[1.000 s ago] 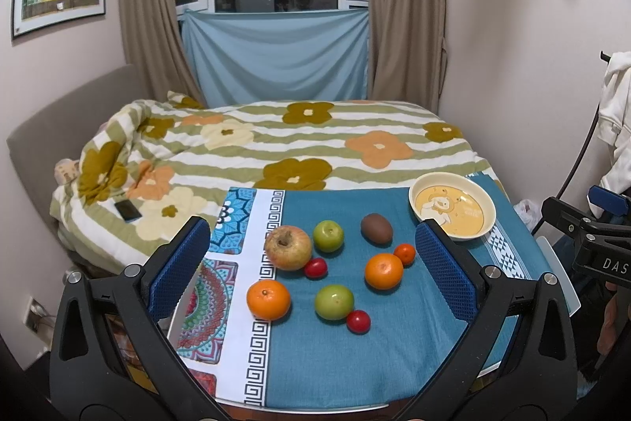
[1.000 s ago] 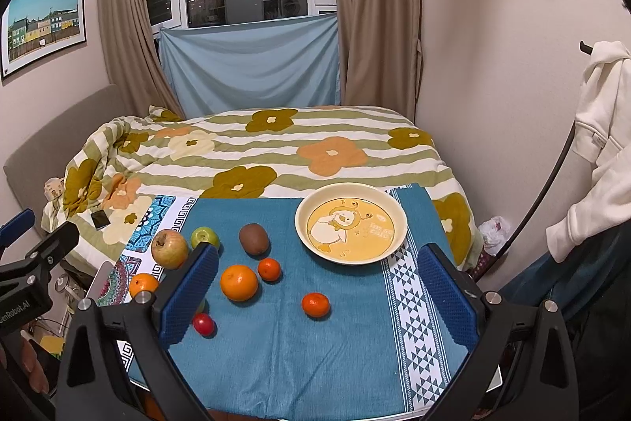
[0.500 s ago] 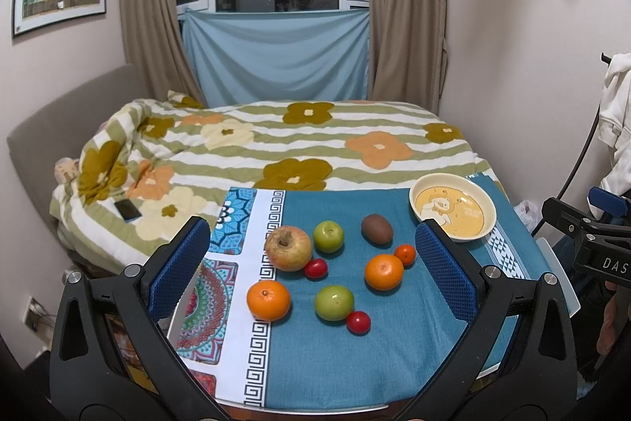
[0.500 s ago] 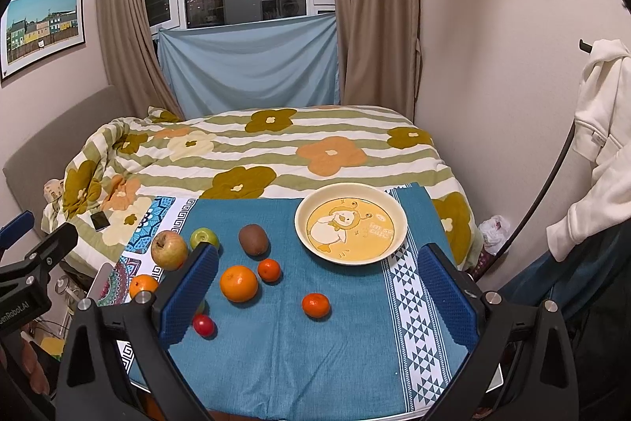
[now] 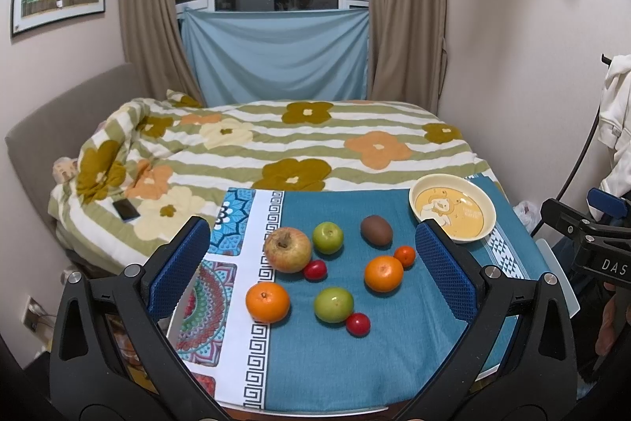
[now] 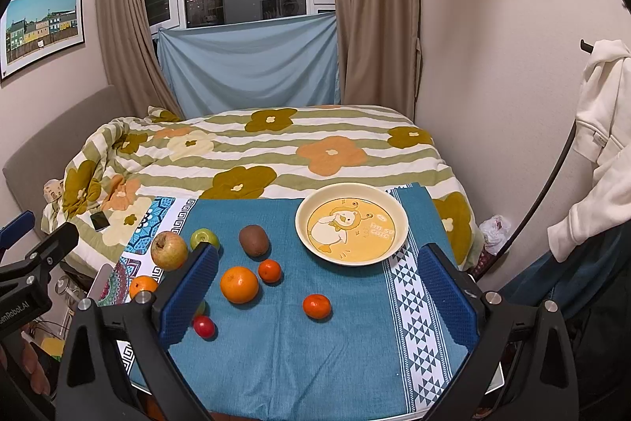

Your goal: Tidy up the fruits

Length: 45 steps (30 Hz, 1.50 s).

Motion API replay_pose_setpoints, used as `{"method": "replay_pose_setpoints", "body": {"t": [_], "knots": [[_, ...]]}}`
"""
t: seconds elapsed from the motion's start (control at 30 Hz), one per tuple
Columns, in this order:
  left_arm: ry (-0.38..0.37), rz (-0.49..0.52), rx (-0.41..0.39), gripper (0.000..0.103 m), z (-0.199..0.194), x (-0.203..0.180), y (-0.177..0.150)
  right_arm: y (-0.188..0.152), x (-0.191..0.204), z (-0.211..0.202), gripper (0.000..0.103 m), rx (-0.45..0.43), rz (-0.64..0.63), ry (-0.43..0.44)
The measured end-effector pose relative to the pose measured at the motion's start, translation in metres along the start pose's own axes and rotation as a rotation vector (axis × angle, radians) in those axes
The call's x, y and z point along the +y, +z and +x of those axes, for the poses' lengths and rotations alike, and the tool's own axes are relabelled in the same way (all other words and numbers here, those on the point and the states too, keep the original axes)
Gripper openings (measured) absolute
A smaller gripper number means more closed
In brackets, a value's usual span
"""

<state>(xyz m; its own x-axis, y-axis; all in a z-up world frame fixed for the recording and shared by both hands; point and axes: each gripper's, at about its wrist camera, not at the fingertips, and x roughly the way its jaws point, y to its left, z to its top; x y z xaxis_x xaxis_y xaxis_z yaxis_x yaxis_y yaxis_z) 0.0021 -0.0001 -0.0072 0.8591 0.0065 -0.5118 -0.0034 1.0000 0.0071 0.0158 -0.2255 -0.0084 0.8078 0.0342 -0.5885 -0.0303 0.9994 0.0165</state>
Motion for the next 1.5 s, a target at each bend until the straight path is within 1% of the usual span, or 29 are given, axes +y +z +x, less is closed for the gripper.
{"method": "replay_pose_setpoints", "body": {"t": [0.2,0.27,0.33,0.47,0.6,0.73,0.8,0.83,0.97,1.13,1.27,1.33,1.43,1.5], "knots": [[-0.004,-0.001,0.002,0.103,0.000,-0.001,0.000,-0.003,-0.003,-0.004,0.101,0.001,0.019,-0.003],[-0.011,0.001,0.012,0.103,0.000,-0.005,0.001,-0.003,-0.004,-0.003,0.101,0.013,0.026,-0.003],[-0.020,0.002,0.024,0.103,0.001,-0.006,0.003,0.006,-0.007,0.003,0.101,0.034,0.037,-0.008],[-0.044,-0.006,0.079,0.103,0.010,-0.009,0.004,0.007,-0.003,0.014,0.101,0.088,0.040,-0.005],[-0.077,-0.011,0.143,0.103,0.024,-0.006,-0.003,0.000,0.003,0.023,0.101,0.093,0.015,0.011],[-0.112,-0.019,0.224,0.103,0.044,-0.007,-0.023,-0.010,0.002,0.034,0.101,0.071,-0.016,0.048],[-0.117,-0.025,0.258,0.103,0.051,-0.008,-0.030,-0.016,0.002,0.043,0.101,0.091,-0.048,0.056],[-0.115,-0.028,0.276,0.103,0.055,-0.012,-0.036,-0.019,0.002,0.049,0.101,0.117,-0.073,0.056],[-0.094,-0.052,0.327,0.103,0.072,-0.023,-0.056,-0.032,-0.004,0.080,0.101,0.260,-0.146,0.084],[-0.033,-0.094,0.393,0.103,0.096,-0.042,-0.079,-0.052,-0.017,0.113,0.101,0.320,-0.231,0.157],[0.000,-0.145,0.433,0.103,0.116,-0.057,-0.095,-0.065,-0.026,0.141,0.101,0.365,-0.302,0.241],[0.023,-0.170,0.444,0.098,0.124,-0.062,-0.101,-0.070,-0.028,0.154,0.101,0.392,-0.331,0.267],[0.067,-0.202,0.465,0.098,0.135,-0.067,-0.110,-0.074,-0.029,0.169,0.101,0.418,-0.372,0.310],[0.090,-0.213,0.477,0.094,0.142,-0.070,-0.115,-0.078,-0.031,0.177,0.101,0.437,-0.390,0.351]]}}
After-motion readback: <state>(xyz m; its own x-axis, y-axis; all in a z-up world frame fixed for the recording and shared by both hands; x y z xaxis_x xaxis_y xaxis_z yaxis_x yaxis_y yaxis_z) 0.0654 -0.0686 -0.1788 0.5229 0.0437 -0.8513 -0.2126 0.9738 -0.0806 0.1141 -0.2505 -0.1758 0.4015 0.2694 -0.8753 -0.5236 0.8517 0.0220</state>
